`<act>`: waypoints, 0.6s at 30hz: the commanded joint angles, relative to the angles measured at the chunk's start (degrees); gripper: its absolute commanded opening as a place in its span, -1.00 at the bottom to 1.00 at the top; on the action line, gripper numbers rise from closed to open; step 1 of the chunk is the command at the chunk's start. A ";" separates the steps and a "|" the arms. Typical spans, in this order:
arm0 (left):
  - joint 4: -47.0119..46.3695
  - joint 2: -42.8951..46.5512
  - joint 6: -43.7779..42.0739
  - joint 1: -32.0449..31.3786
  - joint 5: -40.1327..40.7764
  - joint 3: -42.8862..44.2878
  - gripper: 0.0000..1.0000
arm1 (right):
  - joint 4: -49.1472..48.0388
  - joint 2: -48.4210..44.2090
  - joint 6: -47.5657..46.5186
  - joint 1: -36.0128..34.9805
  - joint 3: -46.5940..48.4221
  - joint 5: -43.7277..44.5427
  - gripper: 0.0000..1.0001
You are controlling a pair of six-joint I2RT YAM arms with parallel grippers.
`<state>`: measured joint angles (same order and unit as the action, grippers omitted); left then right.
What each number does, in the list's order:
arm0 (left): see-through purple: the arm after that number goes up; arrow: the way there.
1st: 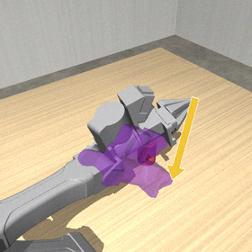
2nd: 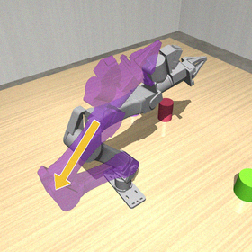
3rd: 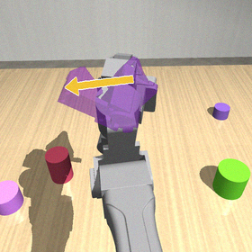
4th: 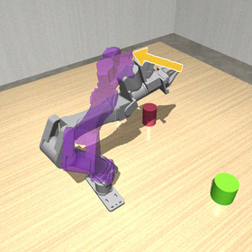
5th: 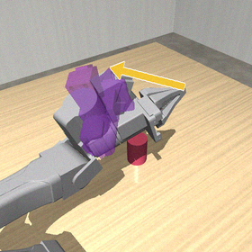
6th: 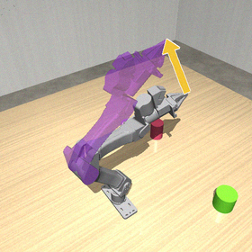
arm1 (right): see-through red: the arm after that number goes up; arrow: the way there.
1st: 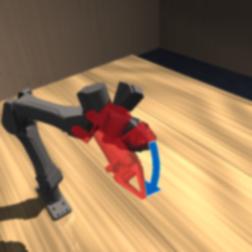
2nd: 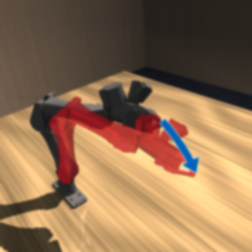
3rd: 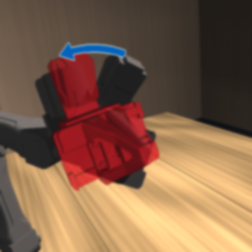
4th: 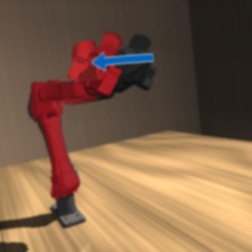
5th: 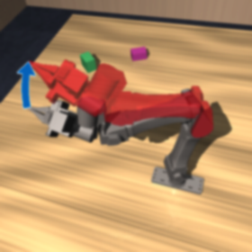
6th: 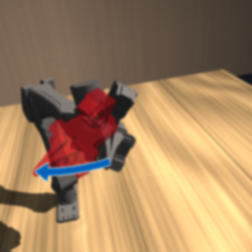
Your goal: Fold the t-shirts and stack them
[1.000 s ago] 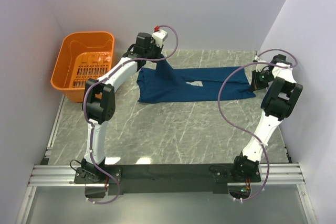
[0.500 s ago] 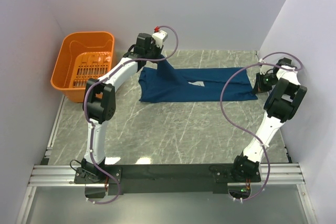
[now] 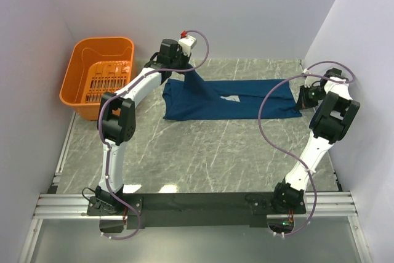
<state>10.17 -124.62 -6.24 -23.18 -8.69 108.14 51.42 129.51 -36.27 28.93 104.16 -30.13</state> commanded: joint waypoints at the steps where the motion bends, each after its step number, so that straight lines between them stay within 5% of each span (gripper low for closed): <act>1: -2.35 -0.19 1.58 -0.11 1.21 2.08 -0.81 | -0.18 -3.57 0.50 0.43 0.34 -1.07 -1.00; 2: -2.18 0.07 2.45 -0.11 1.83 2.34 -0.41 | -0.09 -3.39 0.59 0.51 0.52 -1.07 -0.99; 5: -1.30 2.62 3.60 -0.20 3.76 2.17 0.20 | -0.18 -3.21 1.20 0.17 0.78 -0.90 -0.92; 8: -0.25 8.23 5.09 -0.20 5.17 -1.69 0.49 | -0.70 -3.48 1.64 -0.01 0.52 -0.46 -0.84; 18: 8.19 29.32 15.10 -0.02 0.00 -27.95 0.49 | -2.29 -4.88 1.73 -0.01 -0.71 0.86 -0.68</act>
<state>15.22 -99.79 3.22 -23.14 -4.93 86.43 50.57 129.25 -34.74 28.86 103.79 -29.61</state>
